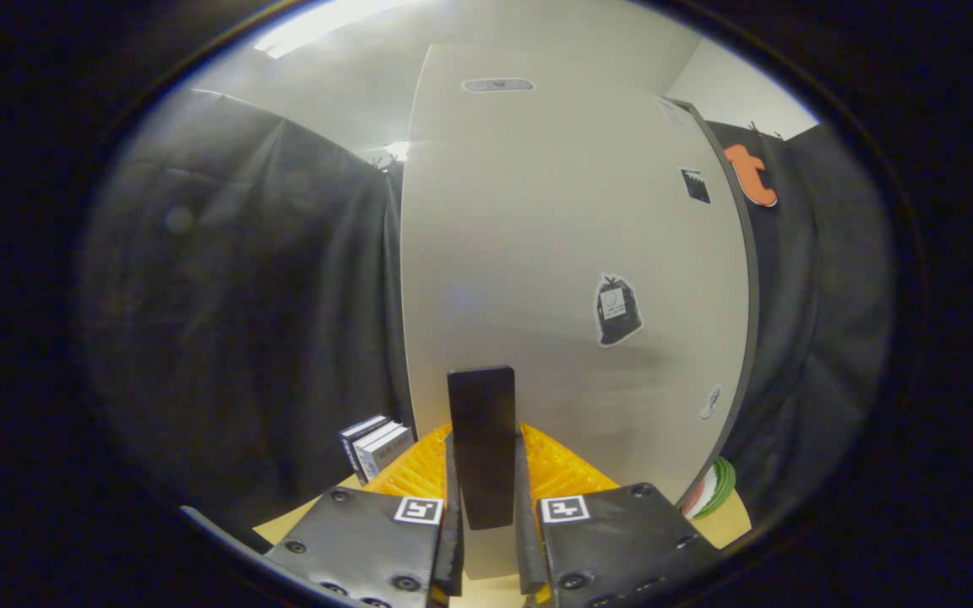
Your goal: Open the shoe cabinet door, grab the shoes and put them into the shoe cabinet, then close the shoe cabinet door.
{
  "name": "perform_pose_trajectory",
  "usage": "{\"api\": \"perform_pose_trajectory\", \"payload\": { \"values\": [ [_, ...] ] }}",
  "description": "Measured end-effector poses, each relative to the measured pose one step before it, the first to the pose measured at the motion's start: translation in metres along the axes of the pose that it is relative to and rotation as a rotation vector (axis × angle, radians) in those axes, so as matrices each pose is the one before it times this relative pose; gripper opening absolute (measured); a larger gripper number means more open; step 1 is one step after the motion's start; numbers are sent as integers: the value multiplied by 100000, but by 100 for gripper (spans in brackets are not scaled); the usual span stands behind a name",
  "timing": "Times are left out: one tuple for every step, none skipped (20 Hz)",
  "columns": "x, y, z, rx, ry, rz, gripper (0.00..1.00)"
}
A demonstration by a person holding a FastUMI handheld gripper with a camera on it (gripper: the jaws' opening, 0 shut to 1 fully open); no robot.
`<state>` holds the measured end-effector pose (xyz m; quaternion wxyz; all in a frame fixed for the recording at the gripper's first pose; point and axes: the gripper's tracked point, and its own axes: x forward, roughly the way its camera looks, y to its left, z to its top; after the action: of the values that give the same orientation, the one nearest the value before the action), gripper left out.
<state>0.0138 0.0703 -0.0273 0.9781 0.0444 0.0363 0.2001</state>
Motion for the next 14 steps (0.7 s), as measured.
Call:
{"api": "perform_pose_trajectory", "payload": {
  "values": [
    [-508,-303,-81,396,139,1484,28],
    [-343,-226,-39,483,294,1425,28],
    [-605,-106,-50,316,452,1332,28],
    [-698,-171,-24,-48,557,1217,28],
    [-544,-156,-18,-42,490,1060,28],
    [-605,-174,-22,13,409,952,28],
    [-563,-261,-56,193,369,835,28],
    [-557,-266,-120,461,336,684,28],
    [-673,-309,31,498,157,451,28],
    [-562,-434,-52,284,75,222,28],
    [-662,-436,82,269,-173,91,28],
    [-693,-434,-35,261,-64,-40,28],
    [-589,-364,35,430,-337,-267,28],
    [-585,-436,-11,355,-209,-444,28]
  ]
}}
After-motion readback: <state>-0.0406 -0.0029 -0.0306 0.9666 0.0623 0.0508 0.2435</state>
